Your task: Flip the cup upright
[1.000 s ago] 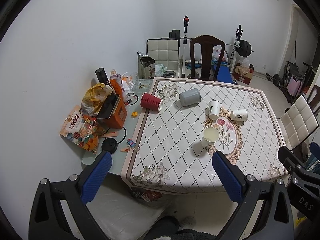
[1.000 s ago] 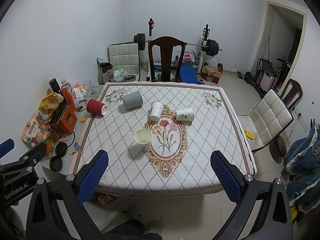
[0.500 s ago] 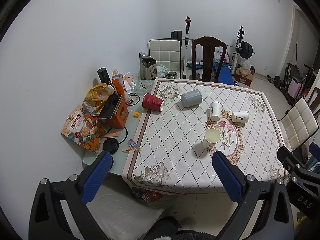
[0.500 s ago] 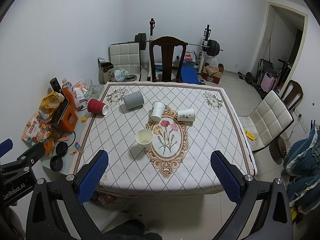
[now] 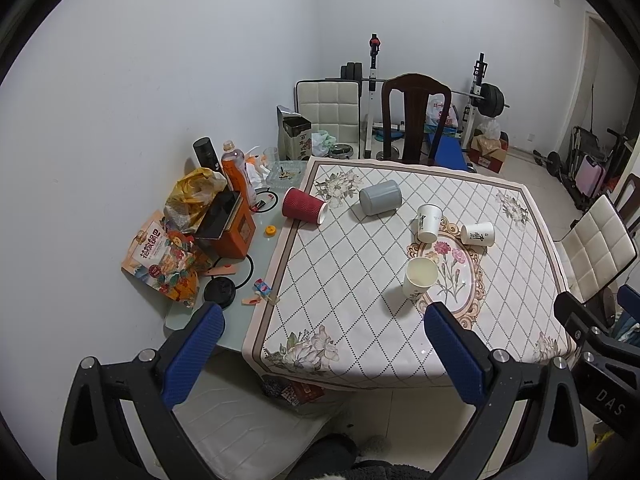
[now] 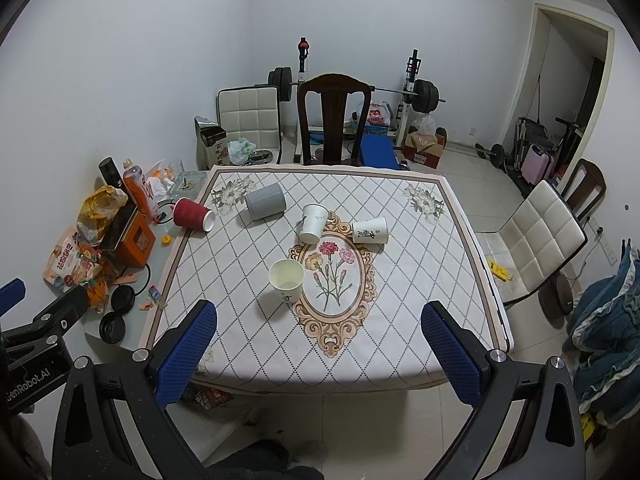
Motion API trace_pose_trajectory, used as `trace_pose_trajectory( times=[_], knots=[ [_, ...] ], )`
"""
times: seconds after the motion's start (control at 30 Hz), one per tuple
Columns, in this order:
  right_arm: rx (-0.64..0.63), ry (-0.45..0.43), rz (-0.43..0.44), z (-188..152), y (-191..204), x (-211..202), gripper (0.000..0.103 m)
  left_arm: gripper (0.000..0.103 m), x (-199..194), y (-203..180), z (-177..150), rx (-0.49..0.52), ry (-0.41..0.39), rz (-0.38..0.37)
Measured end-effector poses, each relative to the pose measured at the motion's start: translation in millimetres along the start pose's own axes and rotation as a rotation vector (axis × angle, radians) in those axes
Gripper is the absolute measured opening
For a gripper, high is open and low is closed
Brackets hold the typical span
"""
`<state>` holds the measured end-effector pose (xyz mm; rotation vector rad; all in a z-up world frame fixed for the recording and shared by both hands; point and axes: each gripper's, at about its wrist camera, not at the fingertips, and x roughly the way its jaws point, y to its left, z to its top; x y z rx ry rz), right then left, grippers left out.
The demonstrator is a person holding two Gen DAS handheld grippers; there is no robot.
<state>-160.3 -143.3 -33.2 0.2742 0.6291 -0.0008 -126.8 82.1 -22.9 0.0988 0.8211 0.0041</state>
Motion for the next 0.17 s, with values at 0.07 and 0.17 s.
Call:
trace_pose_trajectory(
  times=[0.07, 0.17],
  knots=[
    [-0.001, 0.001, 0.001, 0.2, -0.4, 0.2, 0.103, 0.103, 0.1, -0.4, 0.2, -0.001, 0.000, 0.000],
    [-0.001, 0.003, 0.002, 1.0, -0.5, 0.2, 0.103, 0.103, -0.3, -2.5, 1.7, 0.003, 0.004, -0.002]
  ],
)
